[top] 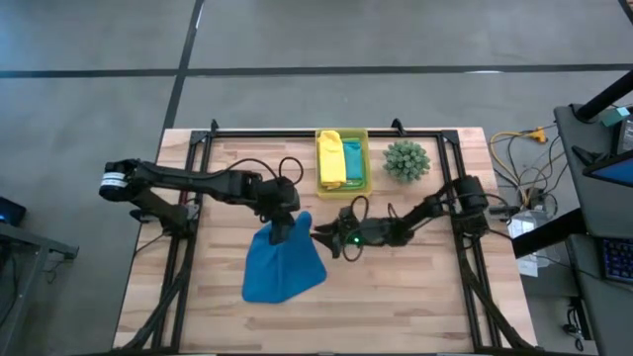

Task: Fold microfiber towels
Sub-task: Fold the blue microfiber cloth

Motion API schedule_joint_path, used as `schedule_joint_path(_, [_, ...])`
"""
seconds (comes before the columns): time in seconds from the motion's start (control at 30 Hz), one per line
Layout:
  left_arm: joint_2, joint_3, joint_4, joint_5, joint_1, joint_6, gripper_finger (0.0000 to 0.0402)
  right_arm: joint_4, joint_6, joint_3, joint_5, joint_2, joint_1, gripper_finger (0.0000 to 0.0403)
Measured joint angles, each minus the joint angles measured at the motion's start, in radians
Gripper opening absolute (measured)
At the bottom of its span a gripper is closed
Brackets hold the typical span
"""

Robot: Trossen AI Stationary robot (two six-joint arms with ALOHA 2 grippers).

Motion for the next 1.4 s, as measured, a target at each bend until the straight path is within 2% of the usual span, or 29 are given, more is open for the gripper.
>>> schedule_joint_path(0.27, [0.0, 0.0, -0.001, 0.008, 0.0, 0.0, 0.0, -0.036, -0.111, 0.067, -0.107, 0.023, -0.094, 0.0192])
schedule_joint_path(0.4, [-0.001, 0.0, 0.0, 0.01, 0.0, 0.0, 0.0, -0.11, -0.123, 0.108, -0.229, 0.028, -0.148, 0.0192])
schedule_joint_path(0.57, [-0.004, 0.0, -0.003, 0.01, 0.0, 0.007, 0.0, -0.116, -0.157, 0.156, -0.416, 0.035, -0.168, 0.0192])
schedule_joint_path(0.73, [-0.004, 0.0, -0.006, 0.003, 0.002, 0.019, 0.0, -0.173, -0.146, 0.163, -0.507, 0.036, -0.156, 0.0192])
schedule_joint_path(0.97, [-0.004, 0.0, -0.002, -0.017, 0.008, 0.027, 0.0, -0.24, -0.146, 0.155, -0.5, 0.036, -0.115, 0.0192])
schedule_joint_path(1.2, [-0.012, 0.0, 0.002, -0.018, 0.012, 0.027, 0.0, -0.318, -0.167, 0.154, -0.317, 0.041, -0.099, 0.0192])
schedule_joint_path(1.4, [-0.039, 0.0, 0.003, -0.019, 0.012, 0.027, 0.0, -0.312, -0.165, 0.181, -0.279, 0.097, -0.105, 0.0192])
